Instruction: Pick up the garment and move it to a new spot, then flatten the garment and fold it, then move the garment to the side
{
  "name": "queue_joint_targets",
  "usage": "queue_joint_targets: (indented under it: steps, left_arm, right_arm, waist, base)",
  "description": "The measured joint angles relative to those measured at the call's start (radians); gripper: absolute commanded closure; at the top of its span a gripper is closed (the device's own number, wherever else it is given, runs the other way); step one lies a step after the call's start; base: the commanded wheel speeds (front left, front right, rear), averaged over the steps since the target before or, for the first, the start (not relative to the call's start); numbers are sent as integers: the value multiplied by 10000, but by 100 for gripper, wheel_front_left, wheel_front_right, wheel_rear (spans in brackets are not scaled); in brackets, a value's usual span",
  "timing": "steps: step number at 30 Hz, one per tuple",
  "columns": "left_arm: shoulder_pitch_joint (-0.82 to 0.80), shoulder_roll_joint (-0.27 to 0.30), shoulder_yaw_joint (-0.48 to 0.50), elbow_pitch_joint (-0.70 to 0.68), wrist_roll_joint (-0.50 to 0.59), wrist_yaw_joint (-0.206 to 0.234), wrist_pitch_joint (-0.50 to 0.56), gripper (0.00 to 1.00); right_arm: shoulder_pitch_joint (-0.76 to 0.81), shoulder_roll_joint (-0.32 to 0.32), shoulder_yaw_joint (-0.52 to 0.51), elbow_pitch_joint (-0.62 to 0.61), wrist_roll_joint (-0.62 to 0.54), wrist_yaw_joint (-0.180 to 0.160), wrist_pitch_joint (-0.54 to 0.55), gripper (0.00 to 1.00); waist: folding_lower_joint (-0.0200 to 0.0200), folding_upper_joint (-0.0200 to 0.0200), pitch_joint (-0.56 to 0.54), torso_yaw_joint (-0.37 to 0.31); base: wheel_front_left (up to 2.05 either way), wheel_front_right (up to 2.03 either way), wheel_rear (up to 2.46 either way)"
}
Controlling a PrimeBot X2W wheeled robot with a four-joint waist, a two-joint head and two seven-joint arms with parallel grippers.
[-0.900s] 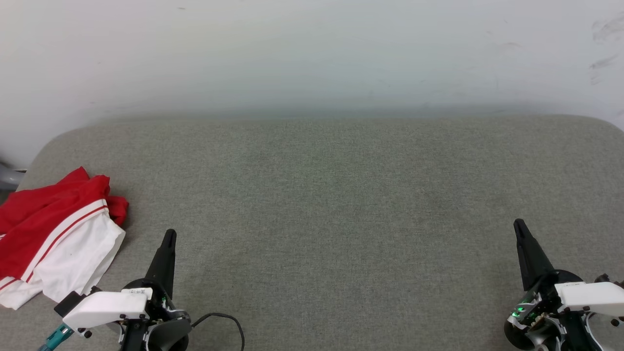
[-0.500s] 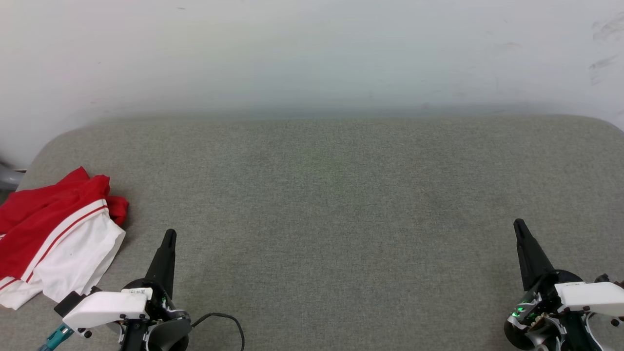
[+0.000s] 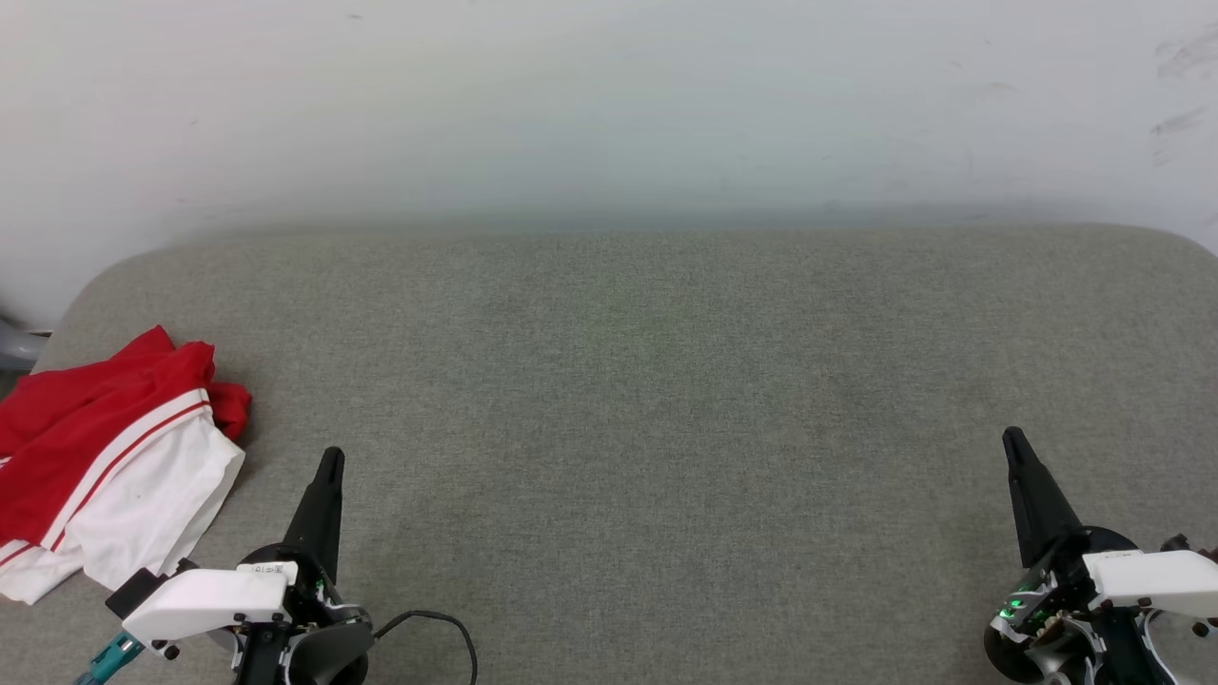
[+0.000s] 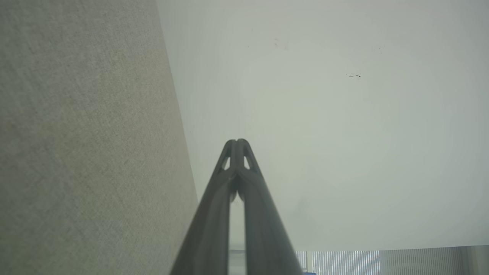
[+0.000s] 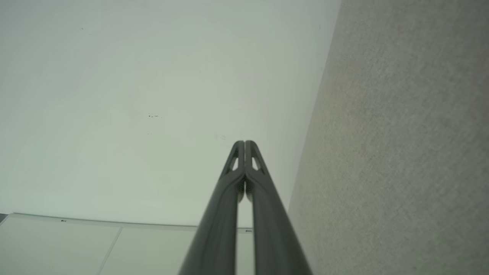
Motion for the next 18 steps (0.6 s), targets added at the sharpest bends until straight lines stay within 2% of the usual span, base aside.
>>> queue_joint_targets:
  steps: [6, 7, 11, 18]
  left_arm:
    - [3, 0, -2, 15, 0, 4, -2, 100]
    - [35, -4, -17, 86, 0, 6, -10, 0]
    - [377, -35, -65, 407, 0, 17, -35, 0]
    - [428, -36, -109, 244, 360, 17, -385, 0]
  right_arm:
    - [3, 0, 0, 13, 0, 0, 0, 100]
    - [45, 0, 0, 75, 0, 0, 0, 0]
    - [387, 4, 6, 410, -21, -2, -21, 0]
    - [472, 8, -17, 257, -518, -2, -372, 0]
  waist:
    - [0, 0, 0, 0]
    - [0, 0, 0, 0]
    - [0, 0, 1, 0]
    - [0, 0, 7, 0]
  base:
    - [0, 0, 0]
    - [0, 0, 0]
    - [0, 0, 0]
    - [0, 0, 0]
